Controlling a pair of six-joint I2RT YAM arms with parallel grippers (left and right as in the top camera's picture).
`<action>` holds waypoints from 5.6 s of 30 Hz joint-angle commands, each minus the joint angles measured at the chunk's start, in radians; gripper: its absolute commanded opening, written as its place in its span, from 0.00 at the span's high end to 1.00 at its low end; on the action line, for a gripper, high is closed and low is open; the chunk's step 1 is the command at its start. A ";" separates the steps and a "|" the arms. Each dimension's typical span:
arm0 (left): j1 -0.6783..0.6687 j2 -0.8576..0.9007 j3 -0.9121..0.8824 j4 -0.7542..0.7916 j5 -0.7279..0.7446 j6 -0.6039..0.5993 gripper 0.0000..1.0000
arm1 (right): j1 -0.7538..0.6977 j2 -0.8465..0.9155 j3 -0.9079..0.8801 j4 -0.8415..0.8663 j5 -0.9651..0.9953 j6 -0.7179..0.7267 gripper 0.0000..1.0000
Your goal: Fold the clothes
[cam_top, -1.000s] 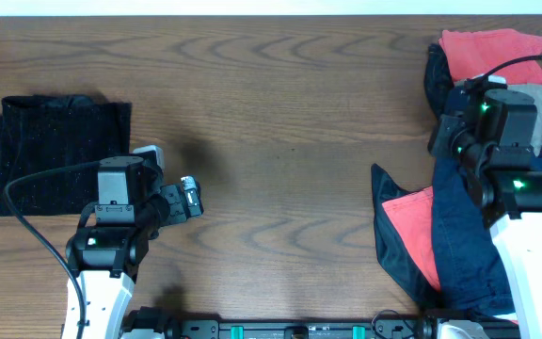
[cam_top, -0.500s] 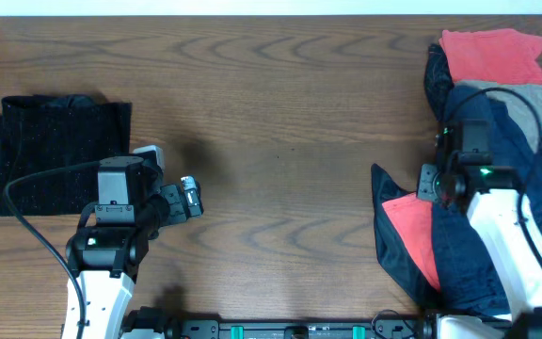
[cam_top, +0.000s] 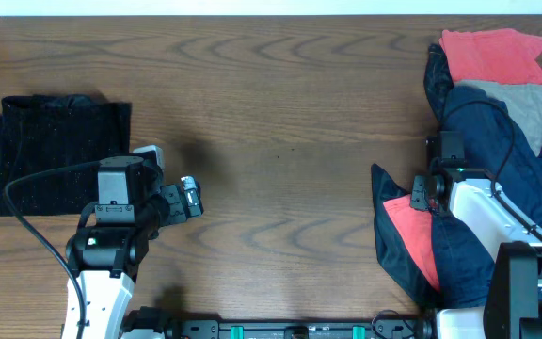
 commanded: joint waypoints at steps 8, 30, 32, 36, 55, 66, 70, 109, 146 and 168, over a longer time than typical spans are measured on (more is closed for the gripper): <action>0.003 0.004 0.024 0.000 0.006 -0.003 0.02 | -0.002 0.006 -0.004 0.002 0.049 0.024 0.78; 0.003 0.004 0.023 0.000 0.006 -0.002 0.02 | -0.008 -0.009 0.036 -0.046 0.068 0.050 0.99; 0.003 0.004 0.024 0.000 0.006 -0.002 0.02 | -0.008 -0.040 0.070 -0.084 0.047 0.050 0.99; 0.003 0.004 0.024 0.000 0.006 -0.002 0.02 | -0.008 -0.140 0.192 -0.163 -0.012 0.036 0.99; 0.003 0.004 0.024 0.001 0.006 -0.003 0.02 | 0.011 -0.245 0.346 -0.267 -0.225 -0.071 0.84; 0.003 0.004 0.024 0.000 0.006 -0.003 0.02 | 0.011 -0.081 0.165 -0.257 -0.135 -0.054 0.60; 0.003 0.004 0.024 0.000 0.006 -0.003 0.02 | 0.011 -0.040 0.111 -0.182 -0.027 0.005 0.54; 0.003 0.004 0.024 0.000 0.006 -0.002 0.02 | -0.021 -0.023 0.124 -0.134 0.047 0.046 0.62; 0.003 0.004 0.023 0.000 0.006 -0.002 0.02 | -0.021 -0.039 -0.029 -0.055 0.117 0.136 0.61; 0.003 0.004 0.023 0.000 0.006 -0.003 0.02 | -0.022 -0.039 -0.040 0.001 0.081 0.170 0.71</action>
